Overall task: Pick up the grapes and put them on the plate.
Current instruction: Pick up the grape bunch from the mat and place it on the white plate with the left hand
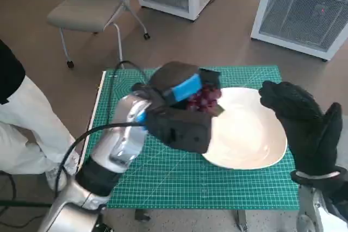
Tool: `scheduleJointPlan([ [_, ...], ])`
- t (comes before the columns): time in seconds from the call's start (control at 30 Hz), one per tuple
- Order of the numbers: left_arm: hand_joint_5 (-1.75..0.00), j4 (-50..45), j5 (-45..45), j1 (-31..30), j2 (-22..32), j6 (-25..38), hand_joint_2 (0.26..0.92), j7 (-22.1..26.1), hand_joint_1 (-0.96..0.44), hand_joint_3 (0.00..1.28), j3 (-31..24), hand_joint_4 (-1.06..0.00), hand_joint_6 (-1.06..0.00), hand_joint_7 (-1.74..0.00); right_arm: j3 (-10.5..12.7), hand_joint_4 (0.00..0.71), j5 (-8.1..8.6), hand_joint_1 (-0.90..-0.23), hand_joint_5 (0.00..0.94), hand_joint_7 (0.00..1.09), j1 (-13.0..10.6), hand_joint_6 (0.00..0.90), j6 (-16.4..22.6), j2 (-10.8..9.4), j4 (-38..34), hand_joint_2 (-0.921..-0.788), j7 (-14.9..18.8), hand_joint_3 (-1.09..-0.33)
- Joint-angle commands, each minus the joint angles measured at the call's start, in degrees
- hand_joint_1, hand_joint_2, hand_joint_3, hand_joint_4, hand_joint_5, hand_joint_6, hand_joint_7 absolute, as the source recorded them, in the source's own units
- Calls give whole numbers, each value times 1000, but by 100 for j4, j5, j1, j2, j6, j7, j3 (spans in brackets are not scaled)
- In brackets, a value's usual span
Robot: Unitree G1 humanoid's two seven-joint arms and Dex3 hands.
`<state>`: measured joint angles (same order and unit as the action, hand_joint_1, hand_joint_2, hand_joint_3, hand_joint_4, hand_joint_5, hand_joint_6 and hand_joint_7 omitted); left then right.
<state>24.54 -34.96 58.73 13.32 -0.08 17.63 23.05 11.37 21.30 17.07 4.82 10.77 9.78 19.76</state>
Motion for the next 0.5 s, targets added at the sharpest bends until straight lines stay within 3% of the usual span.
scheduleJointPlan([
  [0.03,-1111,774,134,510,-380,-576,912,-354,1,16,75,-755,-715,-1059,59,454,55,-338,851,994,-205,254,-69,20,66,-921,-57,-595],
  [0.5,-1145,2624,141,1207,-1006,-1595,921,-862,0,76,233,-690,-604,-1207,135,456,-6,-331,839,990,-315,258,-30,13,197,-921,-169,-595],
])
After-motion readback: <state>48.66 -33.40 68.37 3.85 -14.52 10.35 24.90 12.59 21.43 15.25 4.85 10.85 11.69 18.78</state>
